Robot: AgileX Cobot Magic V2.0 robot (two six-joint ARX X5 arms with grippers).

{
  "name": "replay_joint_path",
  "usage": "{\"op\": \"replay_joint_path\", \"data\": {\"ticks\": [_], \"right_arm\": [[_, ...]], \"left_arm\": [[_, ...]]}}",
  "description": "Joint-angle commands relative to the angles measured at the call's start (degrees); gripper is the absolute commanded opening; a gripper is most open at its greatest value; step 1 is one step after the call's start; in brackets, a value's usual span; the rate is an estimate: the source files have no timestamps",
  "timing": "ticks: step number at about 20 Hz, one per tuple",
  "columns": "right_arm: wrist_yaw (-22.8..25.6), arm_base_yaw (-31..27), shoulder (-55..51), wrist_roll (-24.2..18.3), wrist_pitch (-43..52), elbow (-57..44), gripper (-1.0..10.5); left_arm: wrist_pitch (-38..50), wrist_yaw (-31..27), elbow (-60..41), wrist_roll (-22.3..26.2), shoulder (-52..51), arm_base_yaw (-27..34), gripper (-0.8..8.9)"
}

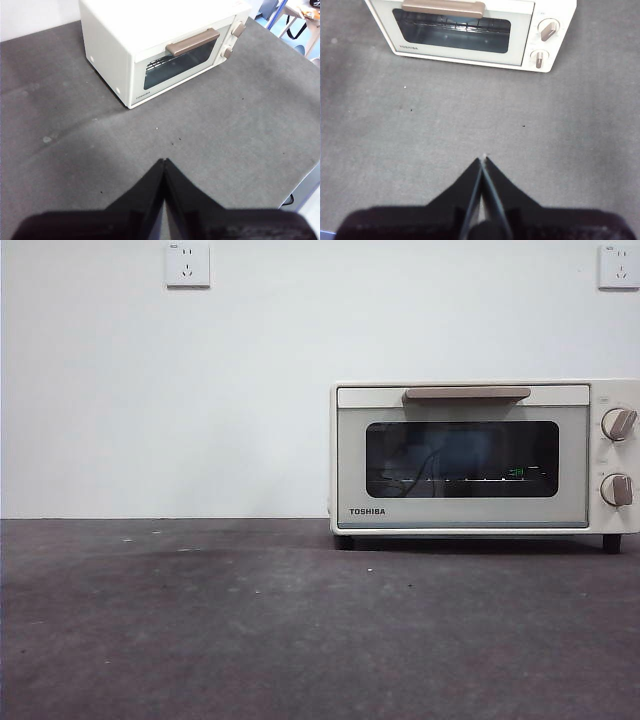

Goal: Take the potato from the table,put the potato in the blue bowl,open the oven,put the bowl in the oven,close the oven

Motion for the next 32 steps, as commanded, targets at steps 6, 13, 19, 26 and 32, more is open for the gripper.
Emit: {"op": "replay_joint_path", "data": {"ticks": [6, 13, 19, 26, 32], "right_arm": [[0.0, 0.0, 6.8, 0.6, 0.4, -0.3, 0.0], [0.0, 0.0, 17.0, 0.6, 0.8, -0.3, 0.0], [0.0, 0.0, 25.1, 0.6, 1.0, -0.2, 0.0], [0.0, 0.0, 28.9, 0.6, 11.9, -0.2, 0.0], [0.0, 0.0, 28.9, 0.6, 29.5, -0.2, 0.0]], "left_arm": [[1.1, 0.0, -0.3, 2.1, -0.7, 6.6, -0.04], [36.6, -0.6, -27.2, 14.0, -21.1, 22.0, -0.04], [68.6, -1.0, -71.3, 13.9, -42.5, 24.4, -0.04], [63.5, -11.3, -89.7, 3.2, -57.8, 25.0, -0.04], [51.0, -15.5, -89.7, 3.0, -62.0, 26.7, -0.04]]}}
